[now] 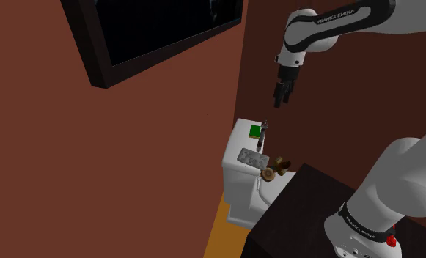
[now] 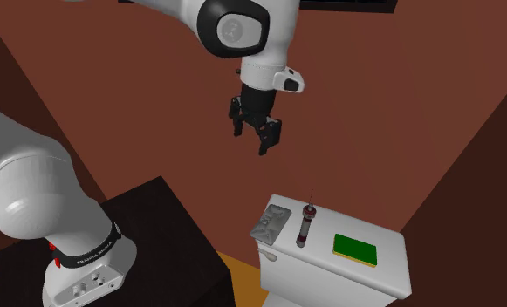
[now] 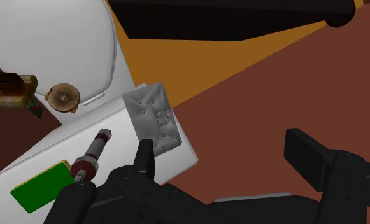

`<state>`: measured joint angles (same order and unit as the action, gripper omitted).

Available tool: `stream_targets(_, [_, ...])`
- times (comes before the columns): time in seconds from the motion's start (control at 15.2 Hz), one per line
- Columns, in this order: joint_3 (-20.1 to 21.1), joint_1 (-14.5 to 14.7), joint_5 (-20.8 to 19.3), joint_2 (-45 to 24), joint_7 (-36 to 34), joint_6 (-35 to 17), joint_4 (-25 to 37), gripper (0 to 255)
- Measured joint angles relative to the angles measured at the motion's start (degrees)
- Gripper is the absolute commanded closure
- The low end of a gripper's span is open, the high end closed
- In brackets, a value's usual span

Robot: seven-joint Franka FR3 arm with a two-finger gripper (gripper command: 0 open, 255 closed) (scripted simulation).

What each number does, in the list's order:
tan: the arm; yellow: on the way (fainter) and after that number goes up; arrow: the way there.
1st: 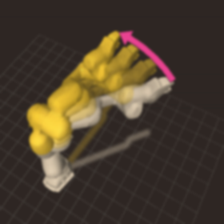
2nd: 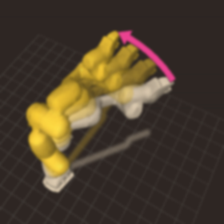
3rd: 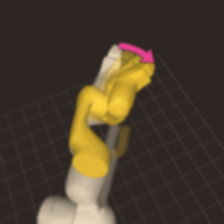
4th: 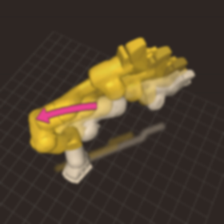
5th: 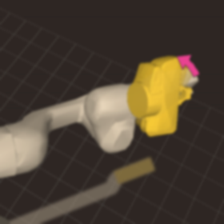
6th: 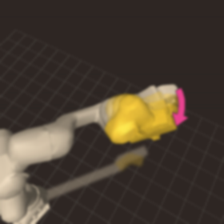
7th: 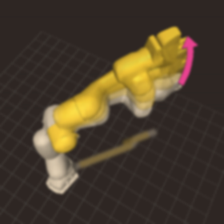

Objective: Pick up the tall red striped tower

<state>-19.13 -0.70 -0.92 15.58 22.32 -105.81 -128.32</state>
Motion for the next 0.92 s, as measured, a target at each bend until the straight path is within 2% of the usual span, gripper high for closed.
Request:
stream_targets(0.4, [-3.0, -0.3, 2.7, -14.0, 8.3, -4.6, 5.9, 0])
stream_targets(0.92, [-3.7, -3.7, 7.5, -33.3, 18.8, -7.0, 18.1, 0])
